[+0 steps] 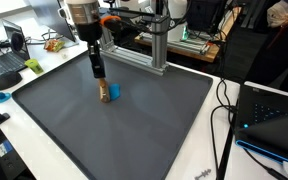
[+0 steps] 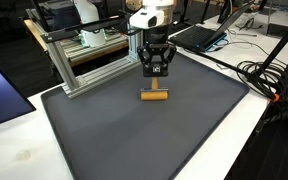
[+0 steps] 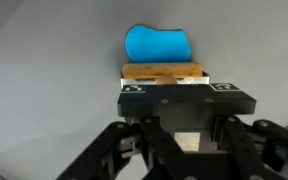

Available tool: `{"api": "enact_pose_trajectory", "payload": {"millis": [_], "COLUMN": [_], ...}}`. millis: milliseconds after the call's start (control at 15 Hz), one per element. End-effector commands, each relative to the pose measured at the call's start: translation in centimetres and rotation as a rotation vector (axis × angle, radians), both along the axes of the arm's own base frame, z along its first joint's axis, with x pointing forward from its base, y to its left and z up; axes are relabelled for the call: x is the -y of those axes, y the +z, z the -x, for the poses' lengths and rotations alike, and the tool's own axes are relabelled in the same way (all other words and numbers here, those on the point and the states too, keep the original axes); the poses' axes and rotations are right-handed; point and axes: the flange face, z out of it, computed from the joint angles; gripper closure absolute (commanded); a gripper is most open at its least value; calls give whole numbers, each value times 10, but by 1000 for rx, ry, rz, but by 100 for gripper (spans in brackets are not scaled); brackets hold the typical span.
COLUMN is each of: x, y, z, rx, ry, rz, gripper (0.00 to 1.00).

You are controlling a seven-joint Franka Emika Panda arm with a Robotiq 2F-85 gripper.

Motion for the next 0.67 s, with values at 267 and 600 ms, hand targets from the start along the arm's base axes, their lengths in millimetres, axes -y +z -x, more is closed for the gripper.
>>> {"api": "enact_pose_trajectory", "payload": {"millis": [267, 600], "x": [-15, -17], "y": [21, 11], "z": [25, 22], "rx": [18, 1], "ry": [-17, -25], "rz": [14, 24], "gripper": [78, 78]}}
